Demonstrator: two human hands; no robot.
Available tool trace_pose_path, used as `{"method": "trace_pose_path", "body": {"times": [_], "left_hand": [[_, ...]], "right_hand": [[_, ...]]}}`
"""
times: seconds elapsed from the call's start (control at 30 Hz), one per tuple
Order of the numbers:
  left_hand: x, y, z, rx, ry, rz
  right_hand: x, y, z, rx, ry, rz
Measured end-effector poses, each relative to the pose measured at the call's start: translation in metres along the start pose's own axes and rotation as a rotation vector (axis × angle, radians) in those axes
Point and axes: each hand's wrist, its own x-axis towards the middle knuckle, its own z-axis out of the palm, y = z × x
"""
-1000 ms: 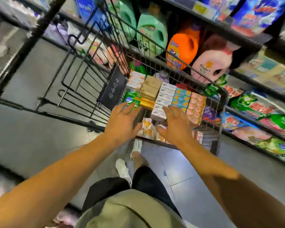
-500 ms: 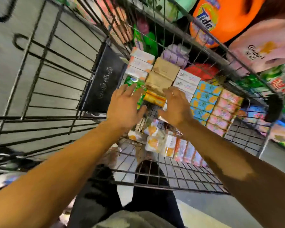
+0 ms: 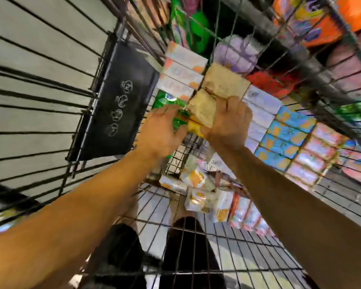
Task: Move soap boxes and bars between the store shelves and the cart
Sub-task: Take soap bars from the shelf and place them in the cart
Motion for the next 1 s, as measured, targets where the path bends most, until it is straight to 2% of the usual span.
{"method": "trace_pose_path", "body": {"times": [0.13, 0.23, 0.3, 0.4, 0.47, 0.53, 0.6, 0.7, 0.77, 0.9, 1.0], "left_hand": [[0.0, 0.011, -0.005, -0.263, 0.081, -0.051], [0.002, 0.018, -0.012, -0.529, 0.034, -0.147], [0.005, 0.017, -0.015, -0.634, -0.014, -0.139], [0.006, 0.015, -0.021, -0.8, -0.079, -0.176], [0.005, 0.012, -0.022, -0.813, -0.053, -0.208], [0.004, 0.005, -0.022, -0.801, -0.013, -0.255], [0.001, -0.002, -0.022, -0.821, 0.019, -0.285], [-0.002, -0.009, -0.02, -0.847, 0.043, -0.278], [-0.005, -0.011, -0.018, -0.874, 0.055, -0.279], [-0.008, -0.011, -0.015, -0.916, 0.07, -0.301], [-0.01, -0.01, -0.013, -0.874, 0.088, -0.274]], "right_hand": [[-0.008, 0.003, -0.014, 0.248, 0.067, 0.003], [-0.024, 0.002, -0.022, 0.373, 0.132, -0.103], [-0.03, -0.003, -0.023, 0.418, 0.152, -0.153], [-0.028, -0.008, -0.027, 0.456, 0.043, -0.182], [-0.019, -0.004, -0.032, 0.492, -0.06, -0.143], [-0.003, 0.004, -0.036, 0.452, -0.021, -0.088], [0.015, 0.012, -0.034, 0.305, 0.026, -0.02], [0.032, 0.016, -0.025, 0.129, -0.017, 0.05], [0.035, 0.014, -0.018, 0.08, -0.014, 0.078], [0.04, 0.013, -0.013, 0.013, 0.109, 0.088], [0.041, 0.014, -0.019, 0.013, 0.104, 0.066]]}}
